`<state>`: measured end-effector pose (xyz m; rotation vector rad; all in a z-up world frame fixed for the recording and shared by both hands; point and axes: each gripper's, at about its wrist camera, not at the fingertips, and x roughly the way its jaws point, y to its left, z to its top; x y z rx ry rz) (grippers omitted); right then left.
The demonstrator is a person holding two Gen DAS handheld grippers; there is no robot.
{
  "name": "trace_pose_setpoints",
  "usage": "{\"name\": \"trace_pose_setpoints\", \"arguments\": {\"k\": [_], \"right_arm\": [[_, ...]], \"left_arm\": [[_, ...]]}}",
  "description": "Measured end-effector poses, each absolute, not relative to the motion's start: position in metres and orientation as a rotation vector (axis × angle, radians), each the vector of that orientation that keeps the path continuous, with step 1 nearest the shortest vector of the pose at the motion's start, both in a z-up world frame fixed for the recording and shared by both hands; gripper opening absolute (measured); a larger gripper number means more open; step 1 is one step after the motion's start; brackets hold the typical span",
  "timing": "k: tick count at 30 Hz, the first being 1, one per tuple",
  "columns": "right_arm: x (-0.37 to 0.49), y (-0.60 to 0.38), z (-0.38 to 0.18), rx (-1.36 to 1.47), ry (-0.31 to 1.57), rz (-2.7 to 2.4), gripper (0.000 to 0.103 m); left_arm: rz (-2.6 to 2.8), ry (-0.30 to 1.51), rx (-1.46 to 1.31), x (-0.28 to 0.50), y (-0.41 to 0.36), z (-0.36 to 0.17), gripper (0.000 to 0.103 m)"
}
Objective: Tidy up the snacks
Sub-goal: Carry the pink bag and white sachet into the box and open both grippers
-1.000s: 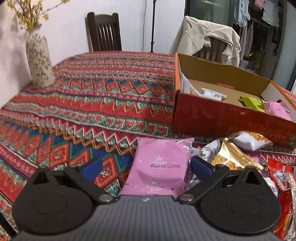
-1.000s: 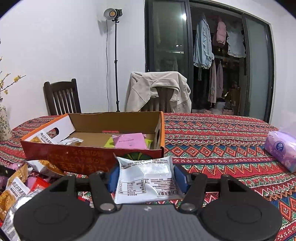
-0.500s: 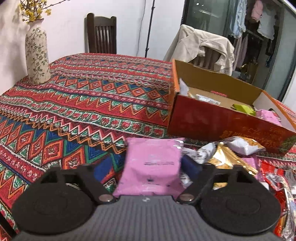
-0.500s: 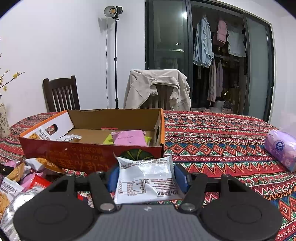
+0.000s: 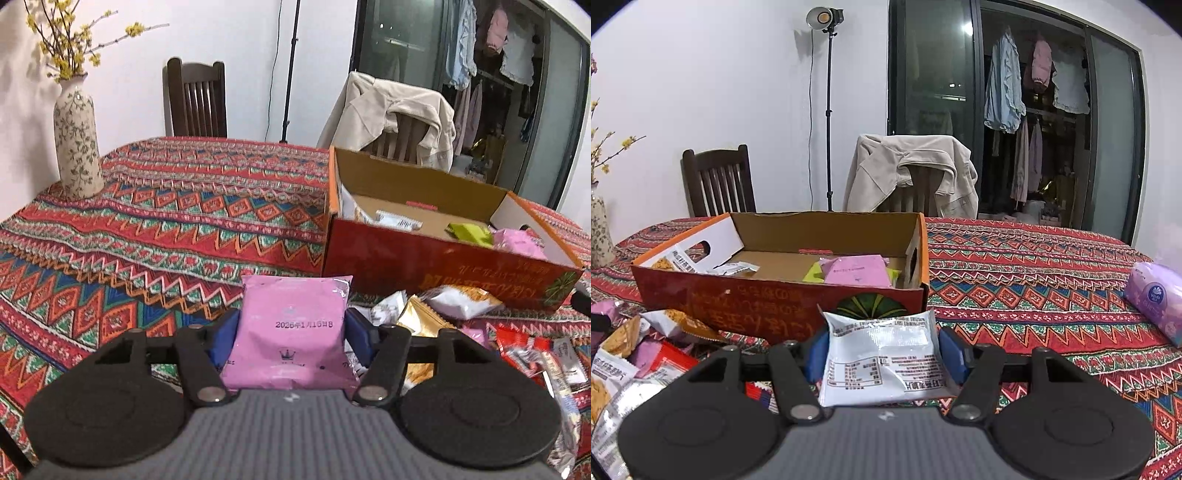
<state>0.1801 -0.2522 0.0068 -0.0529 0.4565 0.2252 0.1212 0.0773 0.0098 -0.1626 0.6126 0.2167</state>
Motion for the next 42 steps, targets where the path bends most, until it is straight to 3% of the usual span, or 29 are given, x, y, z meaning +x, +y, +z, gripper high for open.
{"name": "trace_pose_setpoints", "arguments": {"k": [13,29,42], "right_arm": [[0.173,-0.25,0.055,-0.076,0.353,0.254,0.061],[0.232,-0.207,0.089,-0.036,0.341,0.253,0.061],[0.275,-0.2,0.06,0.0,0.347,0.229,0.061]], "left_arm": [[0.16,0.498,-0.148,0.121,0.061,0.052,0.063],[0.114,0.408,-0.131,0.19,0.019,0.099,0.063],[0.163,0.459,-0.148,0.258,0.016,0.06,0.063]]}}
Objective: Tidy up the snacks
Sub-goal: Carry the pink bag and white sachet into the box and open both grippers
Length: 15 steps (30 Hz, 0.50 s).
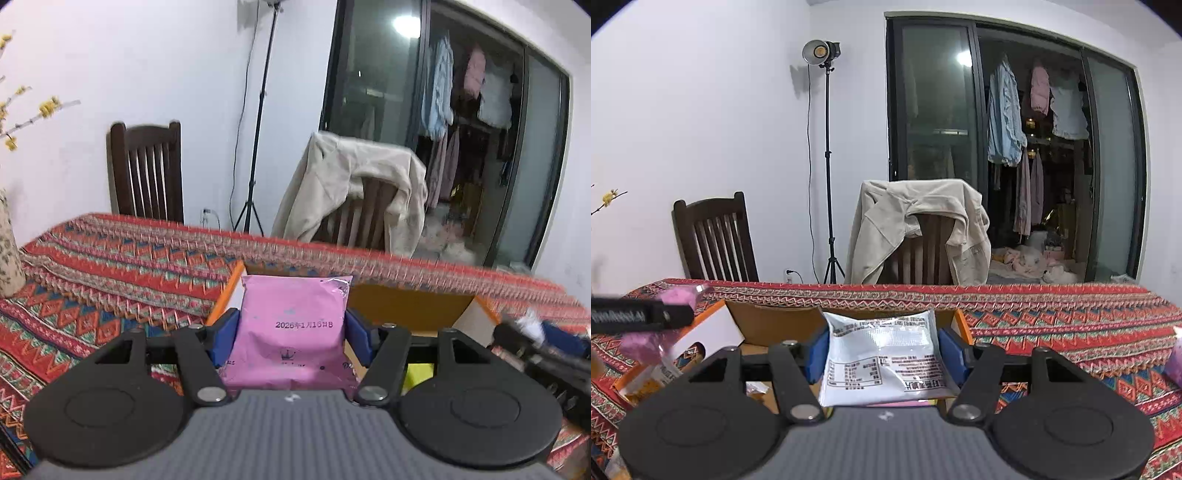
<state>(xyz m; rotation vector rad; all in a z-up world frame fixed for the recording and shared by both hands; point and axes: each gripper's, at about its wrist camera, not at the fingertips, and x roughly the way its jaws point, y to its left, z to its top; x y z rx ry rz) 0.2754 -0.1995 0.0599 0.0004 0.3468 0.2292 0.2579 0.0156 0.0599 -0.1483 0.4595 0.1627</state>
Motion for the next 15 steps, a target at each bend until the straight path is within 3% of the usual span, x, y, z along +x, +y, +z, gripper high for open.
{"name": "trace_pose_setpoints", "arguments": {"k": [8,10,11,14,15], "right_arm": [[0.291,-0.202,0.042,0.0,0.403,0.228,0.061],[0.292,-0.201,0.04,-0.002,0.408,0.224,0.07],[0.291,-0.202,0.04,0.001,0.411,0.226,0.074],[0.291,-0.203,0.039,0.011,0.423,0.235,0.088],[0.292,-0.203,0.037,0.013,0.428,0.234,0.099]], "left_arm": [[0.179,0.49,-0.149,0.266,0.022,0.045,0.063],[0.18,0.483,-0.155,0.264,0.022,0.043,0.066],[0.178,0.477,-0.155,0.263,0.023,0.044,0.069],[0.17,0.437,-0.158,0.256,0.023,0.048,0.1],[0.174,0.418,-0.158,0.253,0.022,0.049,0.103]]}}
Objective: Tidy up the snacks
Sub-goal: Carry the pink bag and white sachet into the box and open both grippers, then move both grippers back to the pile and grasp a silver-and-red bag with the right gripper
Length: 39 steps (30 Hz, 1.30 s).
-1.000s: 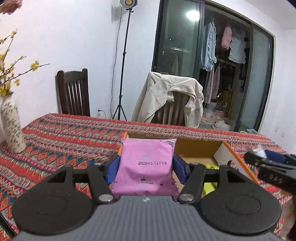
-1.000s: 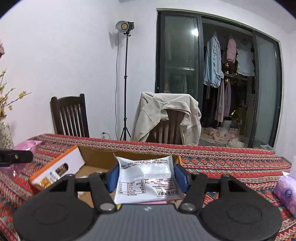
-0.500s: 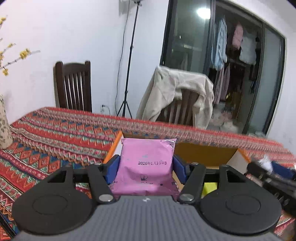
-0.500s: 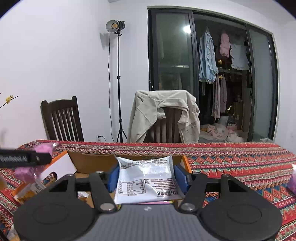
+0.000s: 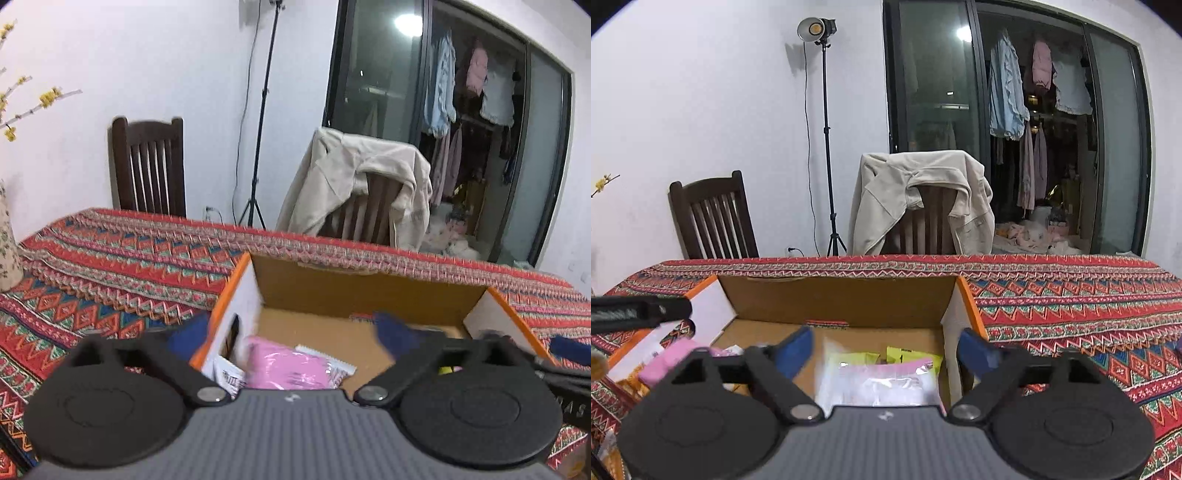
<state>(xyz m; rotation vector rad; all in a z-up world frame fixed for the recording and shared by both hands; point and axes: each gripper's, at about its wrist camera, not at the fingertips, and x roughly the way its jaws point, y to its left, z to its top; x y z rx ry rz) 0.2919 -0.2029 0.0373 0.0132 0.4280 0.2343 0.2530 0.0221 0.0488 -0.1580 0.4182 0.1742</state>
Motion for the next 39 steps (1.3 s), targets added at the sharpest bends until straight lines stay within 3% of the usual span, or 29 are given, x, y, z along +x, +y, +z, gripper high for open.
{"name": "trace_pose_setpoints", "arguments": {"k": [1,15,28,39], "right_arm": [[0.292,-0.203,0.036,0.015,0.432,0.234,0.103],[0.287,-0.201,0.038,0.002,0.432,0.207,0.103],[0.247,-0.214,0.081,-0.013,0.405,0.206,0.103],[0.188,-0.232,0.071,-0.056,0.431,0.239,0.103]], "left_arm": [[0.174,0.404,-0.158,0.251,0.022,0.05,0.103],[0.17,0.43,-0.191,0.248,0.024,0.058,0.103],[0.145,0.397,-0.192,0.205,0.023,0.099,0.103],[0.135,0.444,-0.18,0.158,0.048,0.081,0.103]]}}
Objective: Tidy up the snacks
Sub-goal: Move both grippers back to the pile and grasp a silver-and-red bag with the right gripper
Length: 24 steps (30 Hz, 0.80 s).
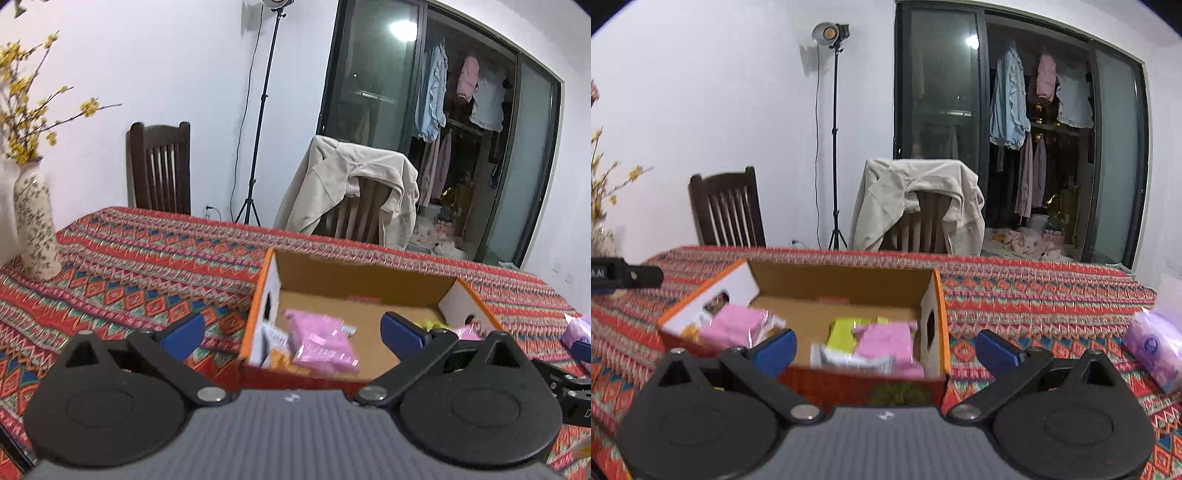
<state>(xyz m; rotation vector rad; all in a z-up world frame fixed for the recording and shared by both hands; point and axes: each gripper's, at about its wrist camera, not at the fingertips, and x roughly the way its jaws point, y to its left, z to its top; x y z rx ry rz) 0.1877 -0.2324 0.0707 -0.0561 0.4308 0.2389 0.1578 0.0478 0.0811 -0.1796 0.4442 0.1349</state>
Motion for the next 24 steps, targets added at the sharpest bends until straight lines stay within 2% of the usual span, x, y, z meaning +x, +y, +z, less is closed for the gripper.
{"name": "trace_pose_setpoints", "arguments": {"k": [14,24], "right_arm": [[0.147,-0.223,0.01,-0.129,0.599,0.268,0.103],[0.152,-0.217,0.009,-0.136,0.623,0.262,0.103]], "left_arm": [[0.165,0.501,-0.191,0.104,0.065,0.019,0.103],[0.164,0.467,-0.238,0.102,0.075,0.014,0.103]]}}
